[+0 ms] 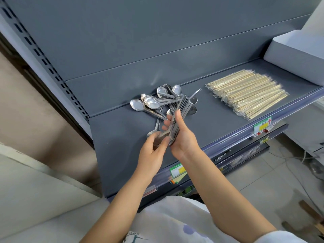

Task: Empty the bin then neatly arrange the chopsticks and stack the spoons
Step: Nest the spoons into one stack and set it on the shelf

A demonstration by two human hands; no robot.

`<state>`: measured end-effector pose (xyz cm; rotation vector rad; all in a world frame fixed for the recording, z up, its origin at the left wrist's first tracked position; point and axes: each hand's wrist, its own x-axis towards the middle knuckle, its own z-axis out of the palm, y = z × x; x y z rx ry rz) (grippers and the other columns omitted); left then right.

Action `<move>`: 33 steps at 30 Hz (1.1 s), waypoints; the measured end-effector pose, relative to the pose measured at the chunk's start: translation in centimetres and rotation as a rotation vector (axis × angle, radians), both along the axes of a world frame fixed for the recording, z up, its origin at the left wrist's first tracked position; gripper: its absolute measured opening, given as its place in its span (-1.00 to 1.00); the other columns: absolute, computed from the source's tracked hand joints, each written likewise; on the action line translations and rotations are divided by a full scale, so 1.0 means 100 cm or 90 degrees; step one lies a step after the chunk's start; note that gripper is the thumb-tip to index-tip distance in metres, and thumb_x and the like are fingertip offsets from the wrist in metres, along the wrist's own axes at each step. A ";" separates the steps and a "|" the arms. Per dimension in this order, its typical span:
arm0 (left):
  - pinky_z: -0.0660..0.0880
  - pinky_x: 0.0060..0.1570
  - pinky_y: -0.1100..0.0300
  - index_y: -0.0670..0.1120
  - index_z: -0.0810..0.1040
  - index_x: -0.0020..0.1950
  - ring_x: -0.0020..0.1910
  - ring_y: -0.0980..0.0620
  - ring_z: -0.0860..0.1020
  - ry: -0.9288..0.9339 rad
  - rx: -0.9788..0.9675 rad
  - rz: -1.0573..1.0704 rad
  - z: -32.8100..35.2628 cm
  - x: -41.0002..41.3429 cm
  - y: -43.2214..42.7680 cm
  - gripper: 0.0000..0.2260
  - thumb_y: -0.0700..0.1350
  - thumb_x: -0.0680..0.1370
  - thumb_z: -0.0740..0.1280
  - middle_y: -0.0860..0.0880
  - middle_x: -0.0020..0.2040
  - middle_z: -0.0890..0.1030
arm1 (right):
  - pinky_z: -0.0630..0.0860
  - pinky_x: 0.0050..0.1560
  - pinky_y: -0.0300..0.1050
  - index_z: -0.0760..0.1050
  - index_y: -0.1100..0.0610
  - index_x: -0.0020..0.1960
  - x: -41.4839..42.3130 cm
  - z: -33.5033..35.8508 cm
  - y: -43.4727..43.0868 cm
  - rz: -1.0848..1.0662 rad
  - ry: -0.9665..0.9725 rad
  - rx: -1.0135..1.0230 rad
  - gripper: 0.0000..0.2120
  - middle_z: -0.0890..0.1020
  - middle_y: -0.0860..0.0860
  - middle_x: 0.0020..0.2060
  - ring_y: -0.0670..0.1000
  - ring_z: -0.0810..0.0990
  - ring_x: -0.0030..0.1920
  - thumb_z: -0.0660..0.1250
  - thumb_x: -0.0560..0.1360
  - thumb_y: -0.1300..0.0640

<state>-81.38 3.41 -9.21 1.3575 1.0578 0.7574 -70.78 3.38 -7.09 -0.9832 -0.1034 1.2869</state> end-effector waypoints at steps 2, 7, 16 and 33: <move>0.51 0.04 0.19 0.23 0.54 0.07 -0.01 0.17 0.59 -0.006 0.024 0.002 0.001 -0.002 0.001 -0.84 -0.02 0.55 0.35 0.15 -0.01 0.65 | 0.48 -0.24 -0.15 0.55 0.11 -0.05 0.001 0.000 0.000 0.002 -0.008 -0.005 -0.62 0.55 -0.03 -0.33 -0.08 0.54 -0.35 0.30 0.46 -0.22; 0.55 -0.03 0.21 0.06 0.61 0.07 -0.06 0.10 0.62 -0.004 0.082 -0.009 0.004 -0.005 0.004 -0.80 -0.08 0.47 0.46 0.06 -0.06 0.67 | 0.52 -0.16 -0.16 0.43 0.10 -0.22 0.003 -0.004 -0.001 -0.017 0.078 0.016 -0.67 0.50 -0.02 -0.38 -0.04 0.52 -0.28 0.40 0.39 -0.15; 0.40 -0.22 0.25 0.04 0.52 -0.02 -0.28 0.11 0.46 0.177 0.240 0.093 0.005 -0.009 0.020 -0.79 0.14 0.49 0.38 0.13 -0.05 0.56 | 0.49 -0.16 -0.17 0.32 0.09 -0.38 0.013 -0.023 0.005 -0.090 0.184 -0.036 -0.60 0.37 -0.05 -0.56 -0.07 0.41 -0.53 0.39 0.46 -0.10; 0.05 -0.60 0.35 -0.14 0.57 -0.02 -0.55 0.13 0.19 0.122 -0.296 0.000 0.007 -0.009 0.064 -0.94 -0.21 0.52 0.36 -0.01 -0.35 0.61 | 0.46 -0.25 -0.18 0.36 0.11 -0.30 0.021 -0.030 0.010 -0.036 0.174 -0.074 -0.61 0.42 -0.01 -0.46 -0.02 0.43 -0.47 0.36 0.46 -0.16</move>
